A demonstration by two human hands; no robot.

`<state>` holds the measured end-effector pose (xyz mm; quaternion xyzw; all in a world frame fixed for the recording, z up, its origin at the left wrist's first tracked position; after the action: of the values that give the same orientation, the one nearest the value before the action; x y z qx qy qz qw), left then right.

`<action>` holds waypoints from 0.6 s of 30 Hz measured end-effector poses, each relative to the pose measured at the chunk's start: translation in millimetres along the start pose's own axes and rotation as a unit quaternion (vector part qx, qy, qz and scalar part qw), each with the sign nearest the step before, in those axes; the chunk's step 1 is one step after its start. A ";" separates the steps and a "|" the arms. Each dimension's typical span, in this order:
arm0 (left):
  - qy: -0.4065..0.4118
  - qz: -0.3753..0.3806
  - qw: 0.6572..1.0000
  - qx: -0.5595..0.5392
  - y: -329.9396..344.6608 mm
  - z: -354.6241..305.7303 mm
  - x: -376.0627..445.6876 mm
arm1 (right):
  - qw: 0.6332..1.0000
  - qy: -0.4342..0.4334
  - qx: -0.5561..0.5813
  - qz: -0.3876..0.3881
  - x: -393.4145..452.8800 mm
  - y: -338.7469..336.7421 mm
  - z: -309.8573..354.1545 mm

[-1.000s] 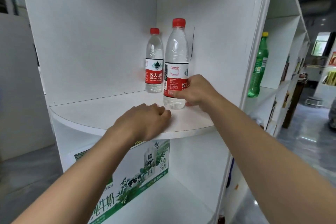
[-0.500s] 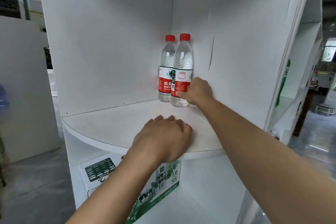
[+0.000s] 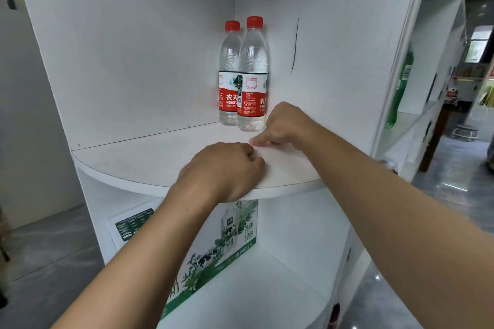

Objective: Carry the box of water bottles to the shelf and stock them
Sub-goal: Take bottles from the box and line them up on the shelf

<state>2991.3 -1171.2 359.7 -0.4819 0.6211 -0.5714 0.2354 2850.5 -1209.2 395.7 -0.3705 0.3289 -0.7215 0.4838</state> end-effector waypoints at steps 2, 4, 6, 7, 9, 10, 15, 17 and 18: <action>-0.006 -0.005 1.000 -0.006 -0.3 0.0 -1.9 | 0.999 -0.033 0.018 -0.010 -26.7 -0.6 -8.7; -0.007 -0.015 1.000 -0.012 0.6 -2.1 -4.4 | 0.997 -0.053 0.048 -0.020 -51.7 -0.8 -16.3; -0.001 -0.047 0.999 -0.014 -1.5 -6.1 -8.8 | 0.995 -0.070 0.066 -0.036 -70.0 -2.1 -23.0; 0.004 -0.071 0.997 -0.015 -4.1 -8.3 -11.9 | 0.993 -0.084 0.066 -0.047 -77.9 -3.0 -24.0; 0.028 -0.126 0.991 -0.027 -6.5 -17.3 -19.5 | 0.989 -0.116 0.050 -0.078 -97.8 -4.7 -29.9; 0.041 -0.151 0.987 -0.036 -8.4 -23.1 -25.2 | 0.985 -0.136 0.045 -0.092 -106.9 -5.1 -31.2; 0.111 -0.227 0.963 -0.091 15.8 -80.5 -51.0 | 0.965 -0.186 0.090 -0.159 -148.0 -15.0 -73.8; 0.123 -0.249 0.955 -0.106 30.7 -102.9 -57.0 | 0.952 -0.199 0.121 -0.201 -162.5 -18.1 -102.0; 0.138 -0.260 0.949 -0.111 39.2 -114.6 -59.9 | 0.948 -0.192 0.134 -0.214 -170.6 -17.5 -120.0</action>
<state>2907.2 -1068.5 334.5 -0.5661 0.5603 -0.6012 -0.0649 2784.1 -1029.1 312.3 -0.4958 0.0428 -0.7605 0.4172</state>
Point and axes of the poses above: each hand's wrist, its own x-axis towards the middle knuckle, its own y-axis out of the palm, z = x × y, the point moved 4 cm from there along x, towards the middle knuckle, and after that the axes turned 1 degree about -y, right-handed, at the moved point
